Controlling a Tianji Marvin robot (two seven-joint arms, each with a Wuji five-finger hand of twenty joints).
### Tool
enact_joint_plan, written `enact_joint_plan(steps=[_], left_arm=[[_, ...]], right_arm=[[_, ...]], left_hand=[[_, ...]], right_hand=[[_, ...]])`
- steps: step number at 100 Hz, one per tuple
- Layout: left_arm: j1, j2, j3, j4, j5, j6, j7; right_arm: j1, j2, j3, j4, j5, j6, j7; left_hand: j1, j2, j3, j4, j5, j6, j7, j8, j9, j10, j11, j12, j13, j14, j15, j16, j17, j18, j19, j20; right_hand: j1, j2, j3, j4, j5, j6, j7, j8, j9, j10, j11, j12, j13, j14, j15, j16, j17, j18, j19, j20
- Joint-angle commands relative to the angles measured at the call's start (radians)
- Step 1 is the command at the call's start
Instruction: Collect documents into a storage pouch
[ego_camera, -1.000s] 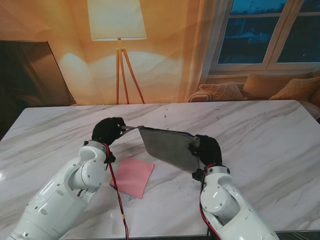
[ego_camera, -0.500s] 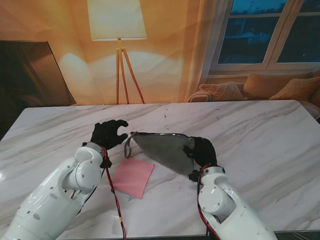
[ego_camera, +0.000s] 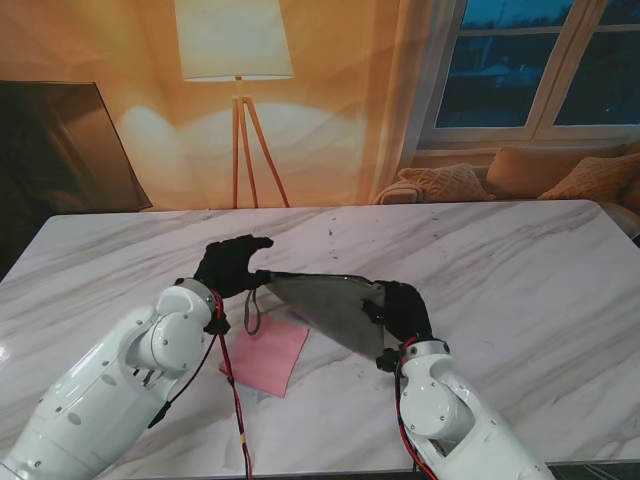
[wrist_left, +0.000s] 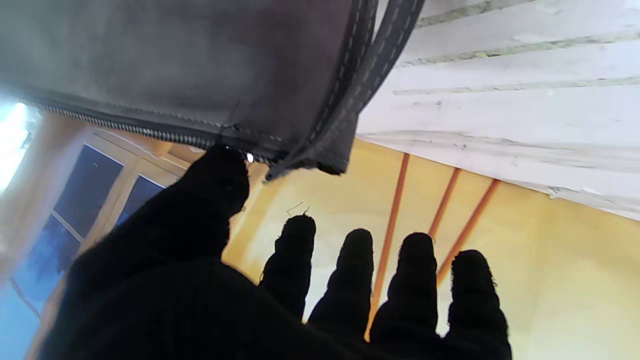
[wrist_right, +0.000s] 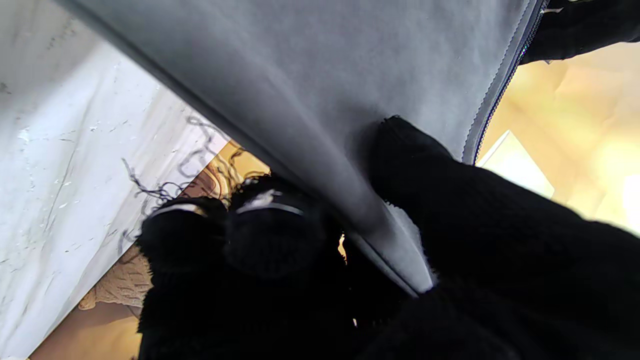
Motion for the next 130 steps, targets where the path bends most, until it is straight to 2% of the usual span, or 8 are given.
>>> enact_joint_plan(steps=[1, 36, 64, 70, 80, 99, 121, 130], left_arm=[[-0.025, -0.008, 0.016, 0.014, 0.001, -0.011, -0.026], [-0.111, -0.008, 0.1, 0.085, -0.052, -0.053, -0.084], [-0.15, -0.03, 0.148, 0.172, -0.077, -0.075, -0.017], [-0.158, -0.039, 0.157, 0.192, -0.084, -0.086, 0.014], [-0.169, -0.048, 0.168, 0.213, -0.085, -0.097, 0.044], [-0.178, -0.055, 0.173, 0.225, -0.078, -0.1, 0.076], [-0.178, -0.062, 0.17, 0.232, -0.047, -0.107, 0.13], [-0.178, -0.063, 0.17, 0.235, -0.041, -0.106, 0.139]], right_arm=[[-0.005, 0.001, 0.003, -0.01, 0.001, 0.001, 0.02], [-0.011, 0.002, 0.011, -0.013, 0.004, -0.014, 0.021], [-0.019, 0.003, 0.009, -0.024, 0.017, -0.007, 0.034], [-0.021, 0.005, 0.009, -0.028, 0.019, -0.003, 0.042], [-0.023, 0.011, 0.012, -0.038, 0.021, 0.012, 0.074], [-0.023, 0.025, 0.018, -0.045, 0.001, 0.031, 0.117], [-0.005, 0.035, 0.027, -0.025, -0.059, 0.017, 0.113], [0.008, 0.039, 0.033, -0.017, -0.089, 0.007, 0.105]], left_hand=[[-0.042, -0.023, 0.009, 0.007, -0.051, -0.038, -0.027, -0.012, -0.046, -0.023, -0.022, -0.023, -0.055, -0.034, -0.046, -0.023, -0.019, -0.026, -0.062, 0.027], [-0.028, -0.066, 0.109, 0.001, -0.031, -0.068, -0.018, -0.004, -0.045, -0.025, -0.022, -0.032, -0.048, -0.04, -0.083, -0.034, 0.009, -0.019, -0.171, 0.072], [0.066, -0.082, 0.29, -0.01, 0.237, -0.098, 0.243, 0.101, 0.053, -0.026, 0.051, -0.007, 0.009, -0.02, -0.018, 0.006, 0.067, 0.012, -0.156, 0.124], [0.151, -0.159, 0.28, -0.107, 0.326, -0.104, 0.363, 0.145, 0.101, -0.024, 0.079, -0.001, 0.032, -0.011, 0.021, 0.026, 0.08, 0.018, -0.151, 0.148], [0.231, -0.186, 0.247, -0.131, 0.403, -0.115, 0.642, 0.071, 0.185, -0.018, 0.126, 0.018, 0.063, 0.003, 0.087, 0.037, 0.109, 0.031, -0.145, 0.181], [0.248, -0.179, 0.241, -0.125, 0.411, -0.115, 0.717, 0.07, 0.256, -0.004, 0.183, 0.053, 0.092, 0.027, 0.161, 0.056, 0.131, 0.036, -0.129, 0.2], [0.237, -0.197, 0.27, -0.13, 0.427, -0.104, 0.718, 0.077, 0.412, 0.011, 0.289, 0.14, 0.188, 0.076, 0.304, 0.113, 0.142, 0.044, -0.008, 0.275], [0.232, -0.203, 0.281, -0.133, 0.432, -0.096, 0.718, 0.074, 0.497, 0.014, 0.277, 0.33, 0.224, 0.092, 0.365, 0.147, 0.049, 0.032, 0.309, 0.139]], right_hand=[[0.102, 0.113, 0.045, 0.054, 0.093, -0.171, 0.203, 0.019, -0.011, -0.006, 0.012, -0.001, -0.014, -0.035, -0.015, -0.006, -0.004, -0.023, -0.002, -0.003], [0.102, 0.114, 0.043, 0.055, 0.091, -0.171, 0.205, 0.01, -0.011, -0.006, 0.01, -0.001, -0.014, -0.035, -0.017, -0.004, -0.004, -0.023, -0.003, -0.001], [0.101, 0.111, 0.044, 0.055, 0.095, -0.175, 0.206, 0.003, -0.009, -0.01, 0.008, -0.001, -0.026, -0.028, -0.037, -0.009, -0.016, -0.022, -0.019, -0.006], [0.101, 0.109, 0.043, 0.054, 0.092, -0.176, 0.204, -0.001, -0.011, -0.011, 0.002, -0.003, -0.037, -0.022, -0.053, -0.013, -0.026, -0.02, -0.03, -0.009], [0.1, 0.099, 0.035, 0.052, 0.079, -0.178, 0.185, -0.037, -0.034, -0.021, -0.044, -0.016, -0.092, 0.007, -0.113, -0.021, -0.08, -0.01, -0.073, -0.016], [0.034, 0.023, 0.078, 0.041, -0.125, -0.194, 0.21, -0.186, -0.149, -0.048, -0.14, -0.009, -0.298, 0.046, -0.271, -0.04, -0.265, -0.026, -0.208, 0.021], [-0.073, -0.092, 0.171, 0.028, -0.252, -0.195, 0.157, -0.203, -0.275, -0.071, -0.14, -0.033, -0.432, 0.058, -0.373, -0.079, -0.372, -0.033, -0.309, 0.041], [-0.094, -0.115, 0.202, 0.035, -0.26, -0.203, 0.122, -0.181, -0.295, -0.079, -0.137, -0.046, -0.457, 0.056, -0.411, -0.071, -0.392, -0.031, -0.339, 0.049]])
